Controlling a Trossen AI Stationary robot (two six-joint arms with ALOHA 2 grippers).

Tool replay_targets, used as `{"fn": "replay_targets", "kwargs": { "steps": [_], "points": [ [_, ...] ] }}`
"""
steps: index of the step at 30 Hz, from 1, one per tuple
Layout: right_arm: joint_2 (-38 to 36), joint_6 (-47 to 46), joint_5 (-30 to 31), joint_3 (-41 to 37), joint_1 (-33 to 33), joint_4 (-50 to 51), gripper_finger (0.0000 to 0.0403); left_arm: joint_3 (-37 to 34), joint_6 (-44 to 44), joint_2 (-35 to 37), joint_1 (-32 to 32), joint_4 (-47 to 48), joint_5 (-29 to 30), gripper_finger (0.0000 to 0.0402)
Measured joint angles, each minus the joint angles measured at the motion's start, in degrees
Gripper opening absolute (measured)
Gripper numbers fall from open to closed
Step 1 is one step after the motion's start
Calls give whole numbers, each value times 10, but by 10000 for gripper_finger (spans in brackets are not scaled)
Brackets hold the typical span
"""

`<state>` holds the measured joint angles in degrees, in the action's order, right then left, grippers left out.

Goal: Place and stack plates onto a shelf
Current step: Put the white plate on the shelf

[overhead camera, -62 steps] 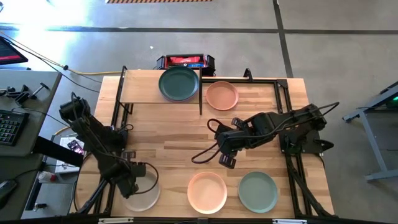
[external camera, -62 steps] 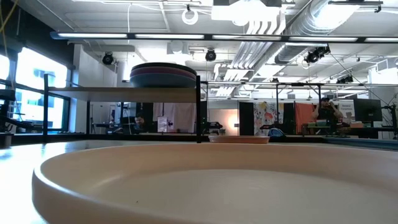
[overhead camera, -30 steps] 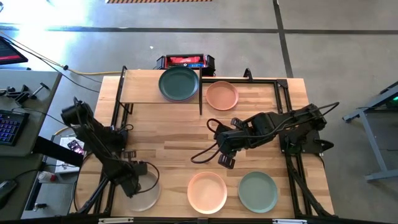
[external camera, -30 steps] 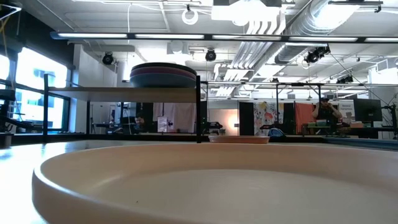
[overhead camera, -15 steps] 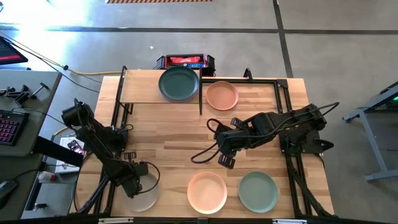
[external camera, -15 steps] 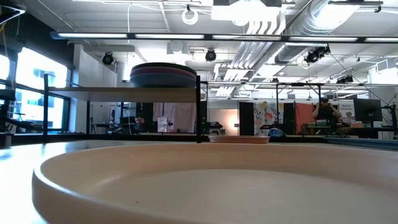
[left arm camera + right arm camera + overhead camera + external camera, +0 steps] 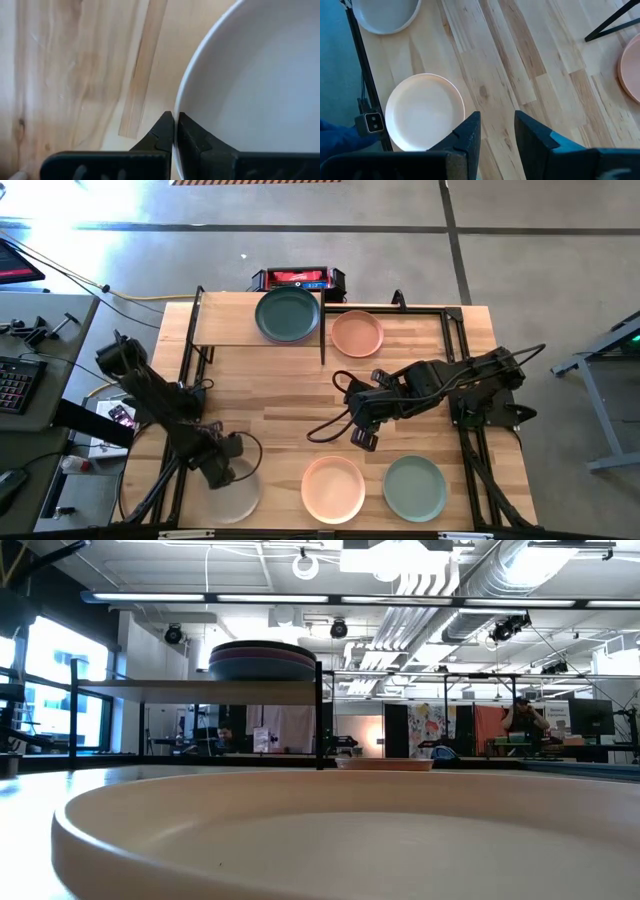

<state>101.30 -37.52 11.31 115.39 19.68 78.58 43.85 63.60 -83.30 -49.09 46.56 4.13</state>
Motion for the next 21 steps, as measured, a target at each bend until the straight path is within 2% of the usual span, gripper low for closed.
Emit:
{"fn": "replay_targets", "kwargs": {
  "steps": [9, 17, 21],
  "points": [
    [0, 0, 2, 0, 0, 0, 99, 0, 0, 81, 57, 23, 8, 1],
    [0, 4, 38, 0, 0, 0, 99, 0, 24, 191, 134, 48, 42, 0],
    [0, 46, 78, 0, -8, 2, 99, 1, 57, 250, 175, 49, 76, 0]
  ]
}}
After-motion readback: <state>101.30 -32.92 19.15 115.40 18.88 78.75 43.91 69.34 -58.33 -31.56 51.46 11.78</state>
